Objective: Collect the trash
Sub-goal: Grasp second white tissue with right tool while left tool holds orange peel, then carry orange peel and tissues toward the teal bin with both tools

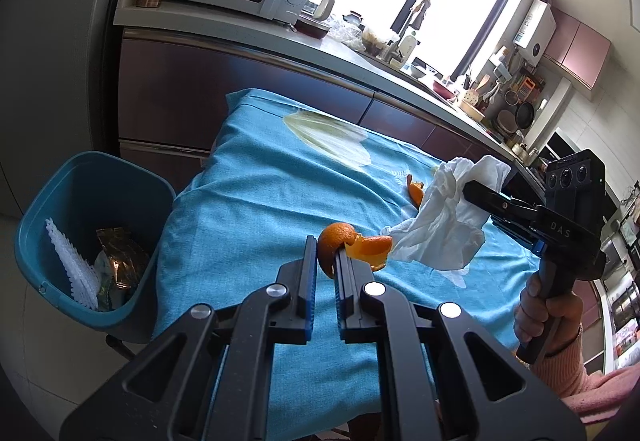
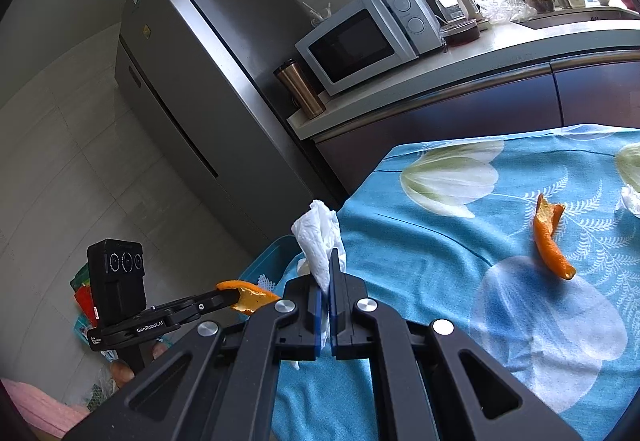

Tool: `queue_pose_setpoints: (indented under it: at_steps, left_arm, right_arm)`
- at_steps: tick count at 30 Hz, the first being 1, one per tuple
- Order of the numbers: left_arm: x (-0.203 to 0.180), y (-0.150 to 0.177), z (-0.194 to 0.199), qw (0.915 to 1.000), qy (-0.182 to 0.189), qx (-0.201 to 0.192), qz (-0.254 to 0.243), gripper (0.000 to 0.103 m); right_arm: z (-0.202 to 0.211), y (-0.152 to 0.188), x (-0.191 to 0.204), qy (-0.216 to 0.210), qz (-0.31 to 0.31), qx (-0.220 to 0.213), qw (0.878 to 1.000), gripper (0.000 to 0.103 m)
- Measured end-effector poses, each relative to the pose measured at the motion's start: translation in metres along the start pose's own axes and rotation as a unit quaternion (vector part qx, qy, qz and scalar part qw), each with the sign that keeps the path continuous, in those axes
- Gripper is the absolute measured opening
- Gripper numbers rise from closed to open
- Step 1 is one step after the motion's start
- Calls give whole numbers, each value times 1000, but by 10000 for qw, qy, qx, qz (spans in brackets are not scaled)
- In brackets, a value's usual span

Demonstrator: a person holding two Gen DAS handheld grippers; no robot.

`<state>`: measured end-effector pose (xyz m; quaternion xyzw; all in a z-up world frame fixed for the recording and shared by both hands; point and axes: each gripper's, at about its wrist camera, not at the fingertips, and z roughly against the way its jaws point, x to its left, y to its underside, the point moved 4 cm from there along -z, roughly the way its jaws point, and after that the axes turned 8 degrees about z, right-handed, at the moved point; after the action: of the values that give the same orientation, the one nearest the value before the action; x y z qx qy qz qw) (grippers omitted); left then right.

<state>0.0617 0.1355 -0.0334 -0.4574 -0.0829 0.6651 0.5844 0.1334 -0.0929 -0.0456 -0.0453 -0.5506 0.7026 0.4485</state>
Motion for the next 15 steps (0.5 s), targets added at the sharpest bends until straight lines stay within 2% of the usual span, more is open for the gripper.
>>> queue_pose_setpoints:
  at_steps: [15]
  left_arm:
    - [20,-5,17,9996,-215,-149,117,8]
  right_arm:
    - [-21,-5,14,-237,105,90,9996,2]
